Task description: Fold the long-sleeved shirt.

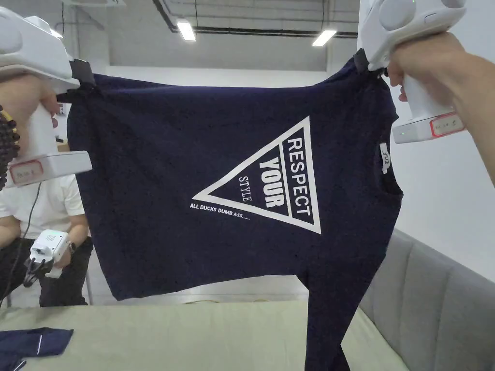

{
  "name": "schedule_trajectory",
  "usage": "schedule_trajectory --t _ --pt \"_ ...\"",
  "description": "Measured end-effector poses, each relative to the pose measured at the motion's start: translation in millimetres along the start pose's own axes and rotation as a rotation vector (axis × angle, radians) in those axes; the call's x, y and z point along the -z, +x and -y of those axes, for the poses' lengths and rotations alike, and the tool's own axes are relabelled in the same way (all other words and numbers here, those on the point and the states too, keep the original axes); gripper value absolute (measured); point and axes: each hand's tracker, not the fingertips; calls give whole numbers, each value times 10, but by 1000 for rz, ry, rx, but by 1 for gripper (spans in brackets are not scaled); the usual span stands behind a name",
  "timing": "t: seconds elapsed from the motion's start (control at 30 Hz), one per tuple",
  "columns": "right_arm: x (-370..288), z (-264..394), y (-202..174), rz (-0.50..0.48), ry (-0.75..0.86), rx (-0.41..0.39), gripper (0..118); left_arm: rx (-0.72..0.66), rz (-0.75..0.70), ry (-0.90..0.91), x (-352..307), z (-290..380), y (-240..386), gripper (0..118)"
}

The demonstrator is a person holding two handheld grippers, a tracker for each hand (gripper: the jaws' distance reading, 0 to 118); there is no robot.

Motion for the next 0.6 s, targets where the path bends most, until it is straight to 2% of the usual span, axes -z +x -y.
schedule_trajectory --t 0.1,0.13,0.2,0.23,0.3,0.4,0.53,0.57,0.6 --pt "65 60 -70 -11 -44 2 6 39 -50 -20 -35 146 162 15" --pt "108 124 -102 -13 -59 17 6 80 -60 -30 -105 230 234 15" --pt "187 306 -169 -18 -80 40 6 74 -81 -56 -250 458 333 15" --pt "241 427 -215 -26 -92 43 6 26 -102 -123 194 425 14 15" --pt "349 714 -328 -52 -128 45 6 33 -133 -172 243 713 -53 15" --pt "521 1301 -540 -85 -193 37 6 81 -158 -268 681 1158 -399 15" --pt "697 2282 -785 -140 -342 119 6 60 -156 -368 919 1893 -769 15" --pt "740 2544 -839 -145 -394 137 6 60 -159 -386 773 1592 -578 15" --pt "769 2784 -890 -149 -433 148 6 53 -160 -406 770 1599 -578 15"
